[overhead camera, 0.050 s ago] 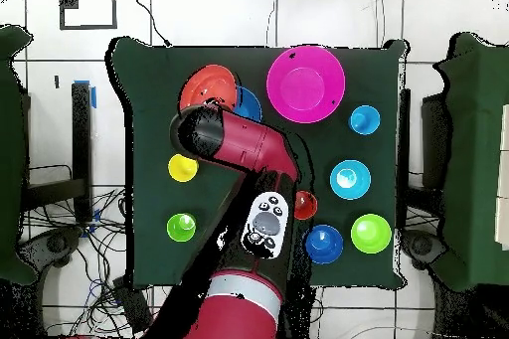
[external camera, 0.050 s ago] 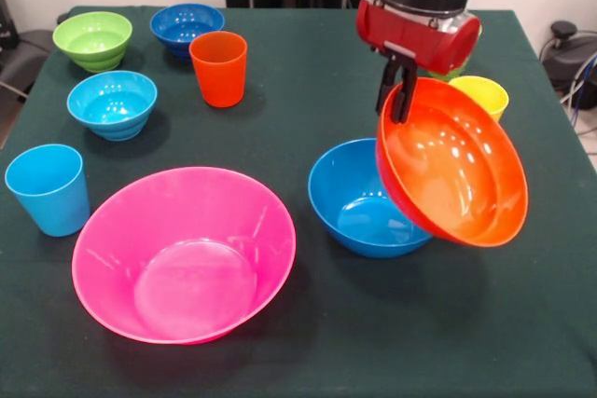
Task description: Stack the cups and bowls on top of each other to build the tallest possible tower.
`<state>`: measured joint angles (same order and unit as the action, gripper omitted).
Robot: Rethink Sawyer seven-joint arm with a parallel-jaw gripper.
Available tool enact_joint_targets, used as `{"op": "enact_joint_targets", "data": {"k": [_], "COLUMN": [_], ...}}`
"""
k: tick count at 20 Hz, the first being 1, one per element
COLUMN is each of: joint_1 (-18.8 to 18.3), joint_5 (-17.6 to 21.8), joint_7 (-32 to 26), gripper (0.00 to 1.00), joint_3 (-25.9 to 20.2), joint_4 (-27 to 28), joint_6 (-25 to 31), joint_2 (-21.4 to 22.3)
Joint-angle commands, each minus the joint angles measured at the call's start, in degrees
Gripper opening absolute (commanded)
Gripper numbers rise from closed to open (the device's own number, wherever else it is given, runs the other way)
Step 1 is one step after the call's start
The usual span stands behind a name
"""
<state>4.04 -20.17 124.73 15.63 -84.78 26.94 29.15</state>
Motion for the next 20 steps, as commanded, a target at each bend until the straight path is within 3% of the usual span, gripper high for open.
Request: {"op": "enact_joint_targets", "data": {"k": [1, 7, 12, 20], "joint_1": [-1.5, -2.6, -2.8, -4.1], "joint_5": [0.5, 1.3, 2.1, 2.8], "joint_7": [3.3, 2.7, 2.7, 0.5], "gripper": [0.00, 0.00, 0.00, 0.00], "joint_3": [-6.5, -8.2, -8.0, -9.8], "joint_4": [-3.1, -4.5, -1.7, -6.5], "joint_6": [9.2, 2.4, 1.4, 2.3], "joint_2": [4.2, 1.7, -1.0, 2.6]}}
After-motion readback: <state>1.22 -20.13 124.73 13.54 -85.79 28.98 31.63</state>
